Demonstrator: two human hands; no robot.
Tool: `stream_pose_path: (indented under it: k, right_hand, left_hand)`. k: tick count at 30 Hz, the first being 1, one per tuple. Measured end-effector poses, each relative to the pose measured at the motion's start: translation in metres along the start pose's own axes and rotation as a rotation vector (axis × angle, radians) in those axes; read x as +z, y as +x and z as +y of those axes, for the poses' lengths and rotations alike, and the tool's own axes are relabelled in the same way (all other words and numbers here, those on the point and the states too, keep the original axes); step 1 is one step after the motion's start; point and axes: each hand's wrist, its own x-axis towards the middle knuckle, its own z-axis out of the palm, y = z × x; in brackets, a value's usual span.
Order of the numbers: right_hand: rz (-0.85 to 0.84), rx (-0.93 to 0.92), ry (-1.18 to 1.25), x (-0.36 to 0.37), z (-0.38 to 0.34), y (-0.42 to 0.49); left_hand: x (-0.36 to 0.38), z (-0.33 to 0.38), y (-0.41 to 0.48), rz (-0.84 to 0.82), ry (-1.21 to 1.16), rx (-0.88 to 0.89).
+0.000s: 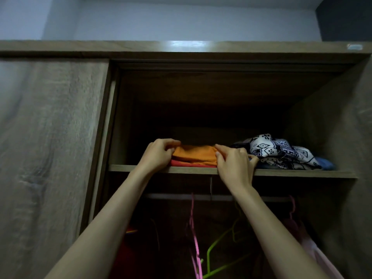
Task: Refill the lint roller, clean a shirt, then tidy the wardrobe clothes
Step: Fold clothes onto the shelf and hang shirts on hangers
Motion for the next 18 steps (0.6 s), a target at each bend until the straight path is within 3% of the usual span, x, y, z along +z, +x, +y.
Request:
stream_pose_path:
  k: [5, 13, 18]
  right_hand:
    - [0.052, -0.049, 0.111, 0.001, 0.001, 0.008]
    - [0.247, -0.160, 0.366, -0.014, -0.006, 0.010]
    - [0.341, -0.203, 0.462, -0.019, 0.005, -0.037]
  left_hand:
    - [-0.004, -0.004, 0.003, 0.063, -0.134, 0.033]
    - [-0.003, 0.004, -0.001, 0.311, -0.406, 0.316]
    - [-0.003, 0.009, -0.036, 0.296, -0.324, 0.396]
